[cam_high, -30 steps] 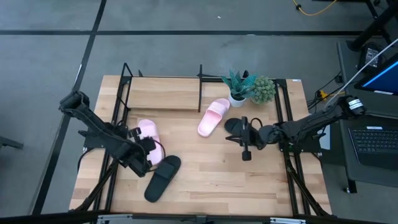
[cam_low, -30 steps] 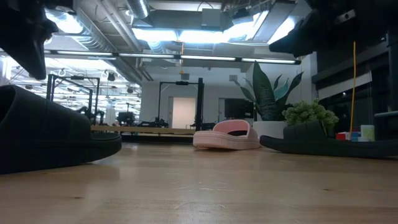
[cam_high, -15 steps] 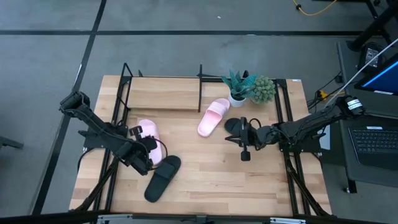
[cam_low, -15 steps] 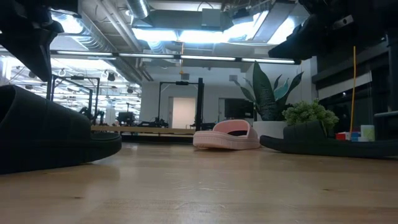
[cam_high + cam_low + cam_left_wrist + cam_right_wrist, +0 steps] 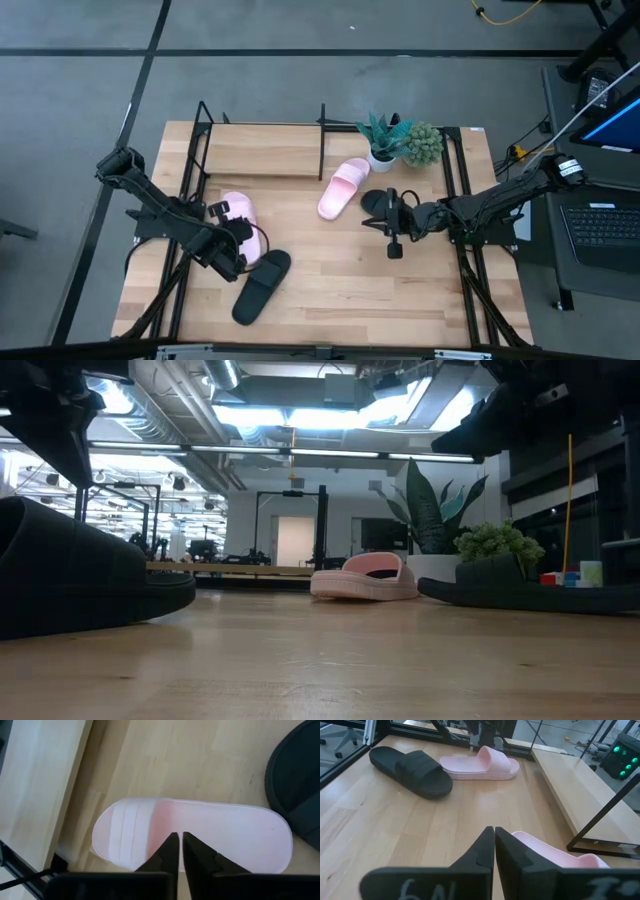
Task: Pick and place slides into the shelf
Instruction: Put the left pink slide on the shelf
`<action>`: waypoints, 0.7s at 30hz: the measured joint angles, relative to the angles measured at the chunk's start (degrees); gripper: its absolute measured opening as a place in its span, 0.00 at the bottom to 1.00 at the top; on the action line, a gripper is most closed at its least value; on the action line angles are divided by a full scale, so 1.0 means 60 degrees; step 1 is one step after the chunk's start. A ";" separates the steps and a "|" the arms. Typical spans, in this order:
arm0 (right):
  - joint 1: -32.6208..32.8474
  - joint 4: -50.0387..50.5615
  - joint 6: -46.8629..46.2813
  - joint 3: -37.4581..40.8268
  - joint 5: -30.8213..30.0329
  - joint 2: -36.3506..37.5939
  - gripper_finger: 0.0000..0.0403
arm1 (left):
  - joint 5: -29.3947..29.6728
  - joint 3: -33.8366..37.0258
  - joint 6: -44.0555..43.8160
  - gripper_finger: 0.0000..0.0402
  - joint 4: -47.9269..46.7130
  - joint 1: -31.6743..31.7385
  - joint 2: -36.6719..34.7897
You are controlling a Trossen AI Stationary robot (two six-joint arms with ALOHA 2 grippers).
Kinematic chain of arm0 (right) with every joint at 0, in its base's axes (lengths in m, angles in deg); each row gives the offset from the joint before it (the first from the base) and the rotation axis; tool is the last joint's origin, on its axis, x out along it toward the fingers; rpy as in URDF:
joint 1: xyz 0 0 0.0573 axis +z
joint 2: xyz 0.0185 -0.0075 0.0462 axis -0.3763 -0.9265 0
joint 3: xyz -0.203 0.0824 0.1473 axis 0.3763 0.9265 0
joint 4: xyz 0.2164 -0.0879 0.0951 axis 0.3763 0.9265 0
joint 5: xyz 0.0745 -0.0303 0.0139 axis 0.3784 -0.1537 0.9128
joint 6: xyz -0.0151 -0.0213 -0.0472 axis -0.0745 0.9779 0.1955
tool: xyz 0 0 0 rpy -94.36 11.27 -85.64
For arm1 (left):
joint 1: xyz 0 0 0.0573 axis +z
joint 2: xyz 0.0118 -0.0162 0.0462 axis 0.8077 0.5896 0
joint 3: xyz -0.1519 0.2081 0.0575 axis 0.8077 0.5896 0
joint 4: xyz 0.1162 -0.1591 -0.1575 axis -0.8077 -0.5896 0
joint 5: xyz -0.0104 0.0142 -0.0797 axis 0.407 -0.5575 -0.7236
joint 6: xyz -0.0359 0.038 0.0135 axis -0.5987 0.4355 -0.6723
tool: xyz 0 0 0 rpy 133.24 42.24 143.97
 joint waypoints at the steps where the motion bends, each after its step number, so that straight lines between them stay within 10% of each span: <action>1: 0.0000 0.0000 -0.0001 0.0000 0.0000 0.0000 0.04 | 0.0020 0.0000 -0.0004 0.09 0.0000 0.0000 0.0000; 11: 0.0000 0.0000 -0.0066 0.0000 0.0000 0.0000 0.04 | 0.0250 0.0007 -0.0011 0.33 0.0000 0.0044 0.0000; 21: 0.0000 0.0004 -0.0204 0.0000 0.0000 0.0004 0.04 | 0.0260 0.0957 -0.0294 0.35 0.0023 0.0244 -0.0004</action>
